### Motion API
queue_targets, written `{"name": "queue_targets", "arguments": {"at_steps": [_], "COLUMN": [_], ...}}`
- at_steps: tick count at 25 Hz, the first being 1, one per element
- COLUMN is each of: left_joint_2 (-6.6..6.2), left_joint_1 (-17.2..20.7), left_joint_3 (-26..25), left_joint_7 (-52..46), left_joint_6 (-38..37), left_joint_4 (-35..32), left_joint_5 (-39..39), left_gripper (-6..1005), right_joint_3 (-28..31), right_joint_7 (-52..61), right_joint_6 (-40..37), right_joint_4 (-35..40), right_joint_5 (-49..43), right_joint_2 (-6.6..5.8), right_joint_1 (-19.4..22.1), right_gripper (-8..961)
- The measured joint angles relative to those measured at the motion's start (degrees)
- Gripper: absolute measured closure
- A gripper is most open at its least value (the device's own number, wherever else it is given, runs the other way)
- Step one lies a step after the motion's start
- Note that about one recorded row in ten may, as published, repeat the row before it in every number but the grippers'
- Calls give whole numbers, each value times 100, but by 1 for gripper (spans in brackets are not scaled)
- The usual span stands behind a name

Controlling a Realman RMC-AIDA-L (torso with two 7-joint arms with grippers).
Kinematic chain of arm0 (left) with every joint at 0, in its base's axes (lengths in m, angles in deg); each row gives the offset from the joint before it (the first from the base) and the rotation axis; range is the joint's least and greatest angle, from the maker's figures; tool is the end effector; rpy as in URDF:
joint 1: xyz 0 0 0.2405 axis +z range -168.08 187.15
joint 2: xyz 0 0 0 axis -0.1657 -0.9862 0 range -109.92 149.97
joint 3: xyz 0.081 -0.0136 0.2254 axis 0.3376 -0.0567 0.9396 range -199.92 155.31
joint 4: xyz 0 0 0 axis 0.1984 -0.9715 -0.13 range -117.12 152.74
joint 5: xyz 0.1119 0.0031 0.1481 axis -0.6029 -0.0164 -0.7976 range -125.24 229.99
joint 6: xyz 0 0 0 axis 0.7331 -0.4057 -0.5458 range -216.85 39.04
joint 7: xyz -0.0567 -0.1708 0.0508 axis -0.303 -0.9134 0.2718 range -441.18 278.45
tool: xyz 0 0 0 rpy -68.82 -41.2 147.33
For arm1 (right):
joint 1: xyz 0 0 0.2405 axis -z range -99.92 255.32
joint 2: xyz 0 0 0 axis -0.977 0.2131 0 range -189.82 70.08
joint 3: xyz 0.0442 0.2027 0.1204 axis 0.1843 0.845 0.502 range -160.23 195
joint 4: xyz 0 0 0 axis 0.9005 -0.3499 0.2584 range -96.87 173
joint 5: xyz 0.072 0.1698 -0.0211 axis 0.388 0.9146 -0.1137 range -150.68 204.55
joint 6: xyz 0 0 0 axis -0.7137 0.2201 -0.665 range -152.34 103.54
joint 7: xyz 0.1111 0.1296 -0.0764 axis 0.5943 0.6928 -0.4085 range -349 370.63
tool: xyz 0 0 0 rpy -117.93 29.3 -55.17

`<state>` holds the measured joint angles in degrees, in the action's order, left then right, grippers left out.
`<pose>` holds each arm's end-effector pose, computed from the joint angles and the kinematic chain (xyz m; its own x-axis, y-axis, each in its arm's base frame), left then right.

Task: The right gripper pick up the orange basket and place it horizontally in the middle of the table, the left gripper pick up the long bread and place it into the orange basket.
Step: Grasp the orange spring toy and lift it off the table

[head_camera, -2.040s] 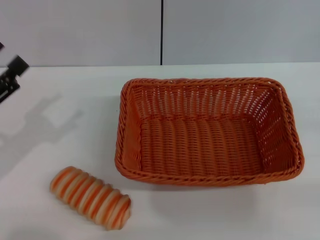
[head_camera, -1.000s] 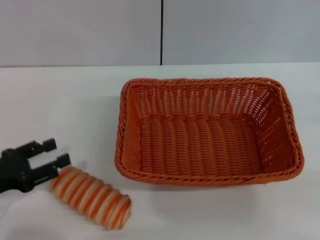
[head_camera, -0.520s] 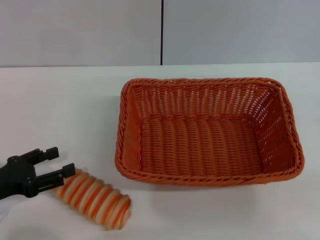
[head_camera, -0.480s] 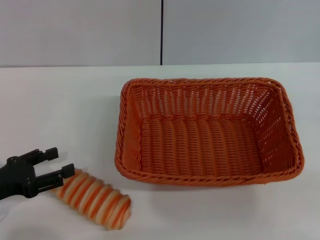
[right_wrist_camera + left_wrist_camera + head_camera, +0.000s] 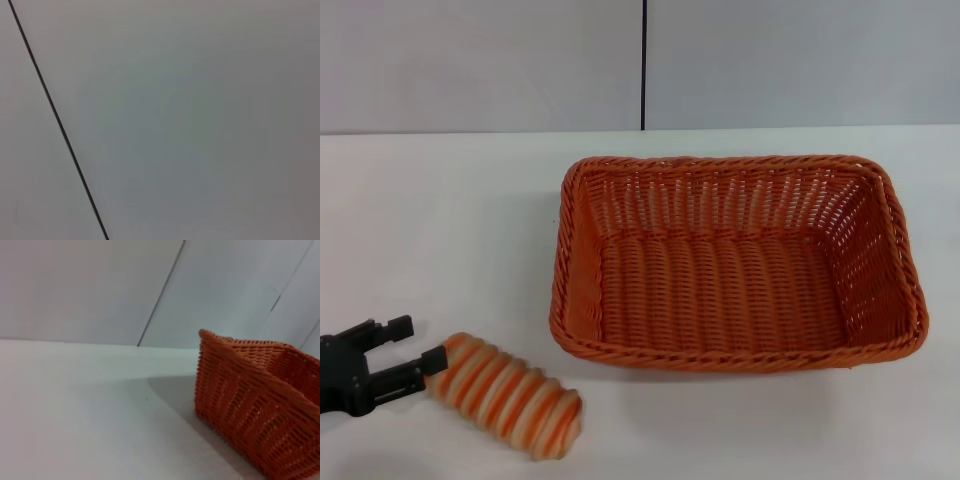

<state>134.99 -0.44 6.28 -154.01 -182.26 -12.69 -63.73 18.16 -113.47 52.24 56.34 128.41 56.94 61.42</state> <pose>-0.3320 0.2166 -0.0004 0.5952 0.5443 0.5912 0.7547 -0.6312 -0.1787 0.3794 0.2951 0.1363 0.3888 0.1606 -0.9072 -0.9212 0.0531 -0.3854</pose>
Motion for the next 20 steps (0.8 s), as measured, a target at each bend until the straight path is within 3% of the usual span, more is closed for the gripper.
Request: {"name": "queue_targets", "arguments": {"at_steps": [20], "left_joint_2": [62], "left_joint_1": [60], "left_joint_3": [49], "left_joint_7": [67], "left_joint_6": [159], "left_joint_4": [64], "left_joint_5": [-22], "left_gripper": [253], "right_joint_3": [-57], "right_joint_7": [30], "right_joint_6": [150], "right_joint_4": [1], "right_joint_5": [-119], "right_joint_2": [40], "right_joint_1": [140], "right_gripper": [499]}}
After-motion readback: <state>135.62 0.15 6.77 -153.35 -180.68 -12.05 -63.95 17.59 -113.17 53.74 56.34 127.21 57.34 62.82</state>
